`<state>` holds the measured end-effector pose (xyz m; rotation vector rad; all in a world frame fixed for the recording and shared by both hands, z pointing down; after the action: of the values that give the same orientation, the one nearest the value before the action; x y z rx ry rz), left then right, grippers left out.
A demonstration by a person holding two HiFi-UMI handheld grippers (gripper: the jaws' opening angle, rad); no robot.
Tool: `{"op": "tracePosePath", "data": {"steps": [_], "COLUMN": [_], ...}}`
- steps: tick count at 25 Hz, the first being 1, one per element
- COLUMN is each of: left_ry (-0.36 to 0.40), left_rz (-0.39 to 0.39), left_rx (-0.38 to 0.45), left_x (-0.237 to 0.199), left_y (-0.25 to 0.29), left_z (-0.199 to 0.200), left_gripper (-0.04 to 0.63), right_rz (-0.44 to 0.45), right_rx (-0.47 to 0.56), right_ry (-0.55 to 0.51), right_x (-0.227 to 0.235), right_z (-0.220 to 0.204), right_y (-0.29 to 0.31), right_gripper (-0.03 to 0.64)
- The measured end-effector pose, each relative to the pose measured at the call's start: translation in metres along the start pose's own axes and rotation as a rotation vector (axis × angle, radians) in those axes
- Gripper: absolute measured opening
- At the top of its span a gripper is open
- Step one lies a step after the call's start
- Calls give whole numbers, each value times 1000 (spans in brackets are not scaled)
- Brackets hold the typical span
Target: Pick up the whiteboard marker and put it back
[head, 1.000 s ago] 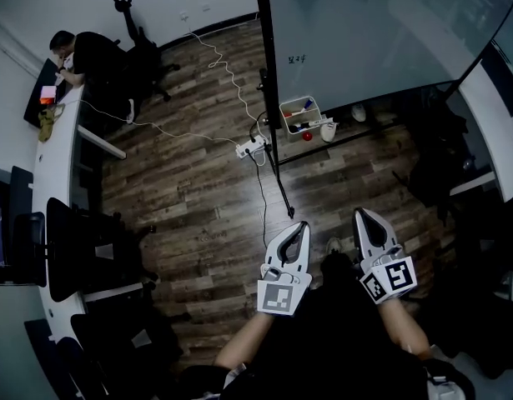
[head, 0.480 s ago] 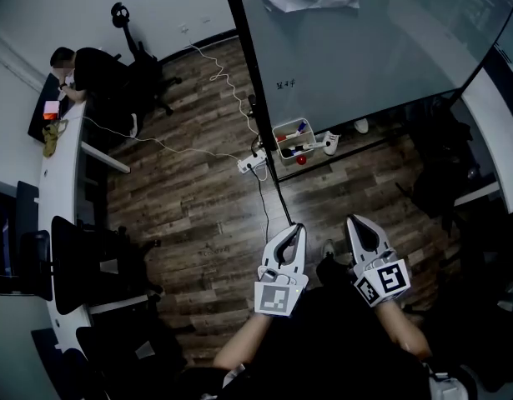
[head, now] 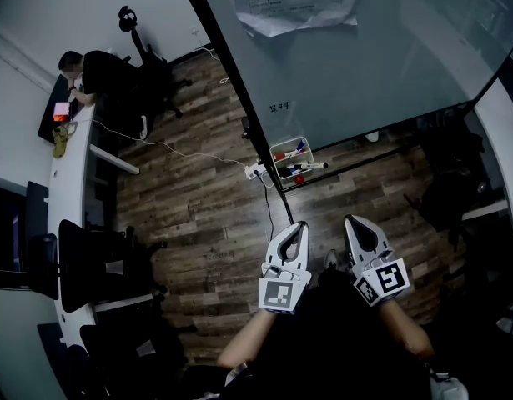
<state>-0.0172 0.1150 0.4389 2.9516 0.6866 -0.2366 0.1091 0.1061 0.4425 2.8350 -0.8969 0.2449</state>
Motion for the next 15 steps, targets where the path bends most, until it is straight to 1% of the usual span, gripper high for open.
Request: {"op": "tracePosePath", "data": {"steps": [3, 5, 11, 15], "left_ry": [5, 26, 58, 71], "left_rz": [11, 16, 55, 84], "left_rx": [-9, -26, -42, -57], "left_x": [1, 1, 3, 3], "left_y": [15, 25, 55, 68], "left_z": [-2, -5, -9, -14], "left_gripper": [8, 8, 8, 8], "right_rz": [22, 39, 87, 132], "right_rx": [-5, -11, -26, -31], "right_ry": [7, 9, 15, 15], "right_x": [12, 21, 47, 57], "right_z": [1, 2, 4, 7], "right_y": [8, 14, 28, 34], "right_gripper": [14, 14, 14, 14]}}
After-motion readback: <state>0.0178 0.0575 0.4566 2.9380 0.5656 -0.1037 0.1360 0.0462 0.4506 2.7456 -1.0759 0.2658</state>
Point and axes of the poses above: the fingertips, and each gripper's own axes: y forward along the fingers, x to its right, z out of its top, the point moved 3 cm from there along -y, backward along the fingers, and after that the axes turned 4 degrees about -y, right-handed, at the moved point
